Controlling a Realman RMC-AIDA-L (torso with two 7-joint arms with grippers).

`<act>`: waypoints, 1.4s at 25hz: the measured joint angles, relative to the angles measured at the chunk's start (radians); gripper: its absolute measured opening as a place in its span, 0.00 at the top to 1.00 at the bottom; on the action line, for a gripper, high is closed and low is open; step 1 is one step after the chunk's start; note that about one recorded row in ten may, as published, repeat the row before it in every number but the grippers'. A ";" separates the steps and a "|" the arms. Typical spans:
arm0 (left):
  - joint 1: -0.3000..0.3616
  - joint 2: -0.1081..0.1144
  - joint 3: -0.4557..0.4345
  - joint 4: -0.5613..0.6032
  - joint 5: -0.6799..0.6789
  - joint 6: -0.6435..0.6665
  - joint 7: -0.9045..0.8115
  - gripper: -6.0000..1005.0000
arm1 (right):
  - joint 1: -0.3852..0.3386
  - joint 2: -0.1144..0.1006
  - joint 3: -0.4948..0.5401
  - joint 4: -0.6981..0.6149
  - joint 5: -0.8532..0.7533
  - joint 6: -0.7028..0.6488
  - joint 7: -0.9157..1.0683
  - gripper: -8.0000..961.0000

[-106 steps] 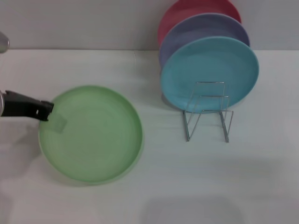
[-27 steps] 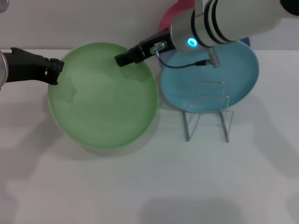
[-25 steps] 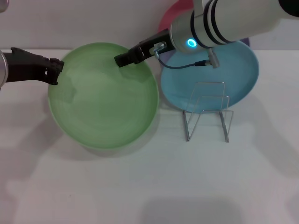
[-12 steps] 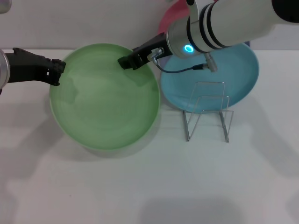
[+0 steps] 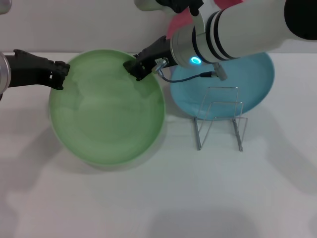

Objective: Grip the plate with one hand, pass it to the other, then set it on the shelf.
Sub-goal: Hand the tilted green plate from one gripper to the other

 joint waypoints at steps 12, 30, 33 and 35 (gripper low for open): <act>0.004 -0.001 0.004 0.002 -0.030 0.002 0.010 0.89 | -0.011 0.001 -0.015 0.022 -0.001 0.012 -0.003 0.87; 0.035 0.001 0.022 0.052 -0.023 0.145 0.091 0.37 | -0.097 -0.002 0.110 0.088 -0.037 0.008 -0.013 0.93; 0.096 -0.001 0.034 0.056 -0.024 0.329 0.115 0.37 | -0.151 -0.003 0.163 0.166 -0.034 0.012 -0.036 0.94; 0.135 -0.001 0.058 0.050 -0.025 0.459 0.117 0.37 | -0.192 -0.003 0.178 0.225 -0.031 0.010 -0.046 0.94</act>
